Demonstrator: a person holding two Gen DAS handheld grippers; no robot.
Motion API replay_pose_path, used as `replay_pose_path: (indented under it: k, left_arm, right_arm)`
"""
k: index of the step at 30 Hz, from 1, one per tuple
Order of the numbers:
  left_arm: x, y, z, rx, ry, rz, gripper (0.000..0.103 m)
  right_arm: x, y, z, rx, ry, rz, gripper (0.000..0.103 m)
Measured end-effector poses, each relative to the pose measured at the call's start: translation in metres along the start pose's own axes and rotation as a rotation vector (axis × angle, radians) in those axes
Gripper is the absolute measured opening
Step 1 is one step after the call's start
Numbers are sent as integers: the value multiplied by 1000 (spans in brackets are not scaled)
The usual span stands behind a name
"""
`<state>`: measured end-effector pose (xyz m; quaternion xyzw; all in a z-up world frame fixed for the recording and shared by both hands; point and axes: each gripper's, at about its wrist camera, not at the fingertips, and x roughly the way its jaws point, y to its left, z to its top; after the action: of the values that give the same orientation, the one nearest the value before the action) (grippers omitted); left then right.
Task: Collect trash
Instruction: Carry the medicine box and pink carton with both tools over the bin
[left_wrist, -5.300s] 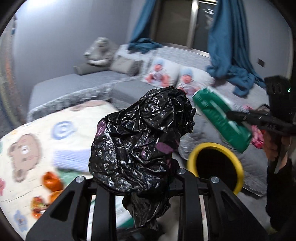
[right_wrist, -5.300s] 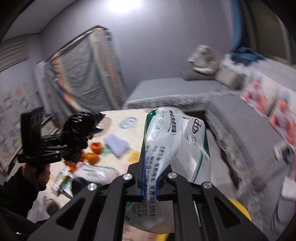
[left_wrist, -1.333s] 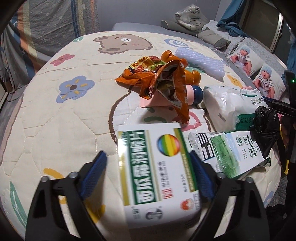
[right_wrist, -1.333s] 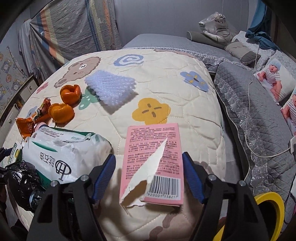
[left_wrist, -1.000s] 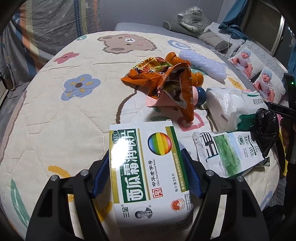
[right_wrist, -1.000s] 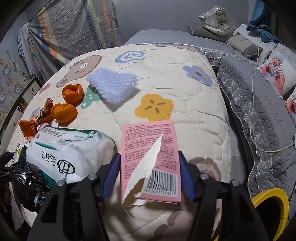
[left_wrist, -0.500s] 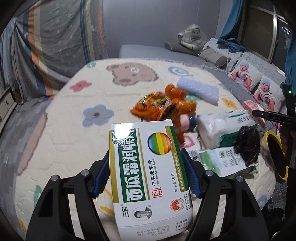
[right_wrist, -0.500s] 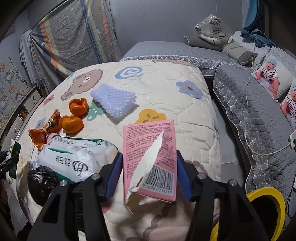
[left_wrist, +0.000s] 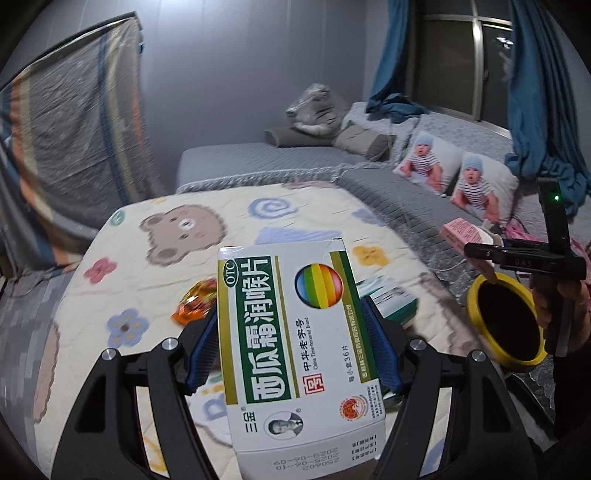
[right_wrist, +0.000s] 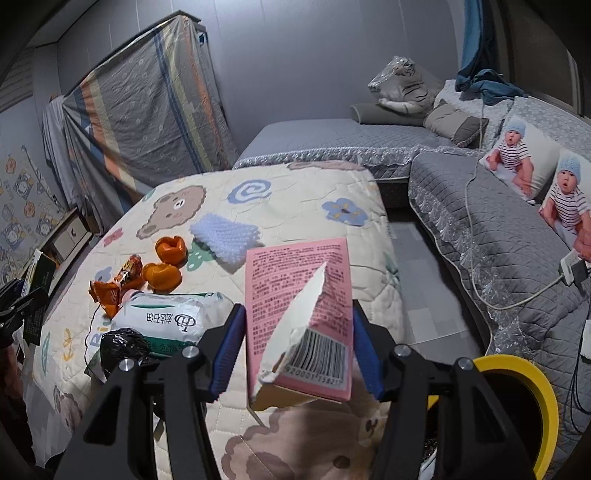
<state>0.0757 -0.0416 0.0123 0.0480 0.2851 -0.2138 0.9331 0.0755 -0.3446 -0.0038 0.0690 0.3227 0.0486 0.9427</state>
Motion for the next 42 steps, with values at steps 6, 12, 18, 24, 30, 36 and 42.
replay_pose_path:
  k: [6, 12, 18, 24, 30, 36, 42]
  left_arm:
    - [9, -46, 24, 60, -39, -107, 67]
    - [18, -98, 42, 128, -64, -202, 67]
    - [28, -145, 52, 194, -79, -273, 67]
    - [37, -191, 56, 239, -83, -347, 67]
    - [50, -234, 57, 286, -79, -400, 67]
    - [68, -272, 49, 322, -53, -453, 67]
    - [84, -298, 40, 342, -20, -493, 67]
  right_arm:
    - [-33, -30, -10, 54, -53, -49, 53]
    - [-65, -66, -23, 129, -104, -108, 53]
    - [-91, -99, -41, 200, -138, -168, 53]
    - [-104, -126, -59, 259, -149, -211, 53]
    - [-114, -151, -78, 324, -154, -256, 53]
    - [-114, -170, -96, 374, -137, -305, 53]
    - [-110, -182, -112, 407, -115, -344, 53]
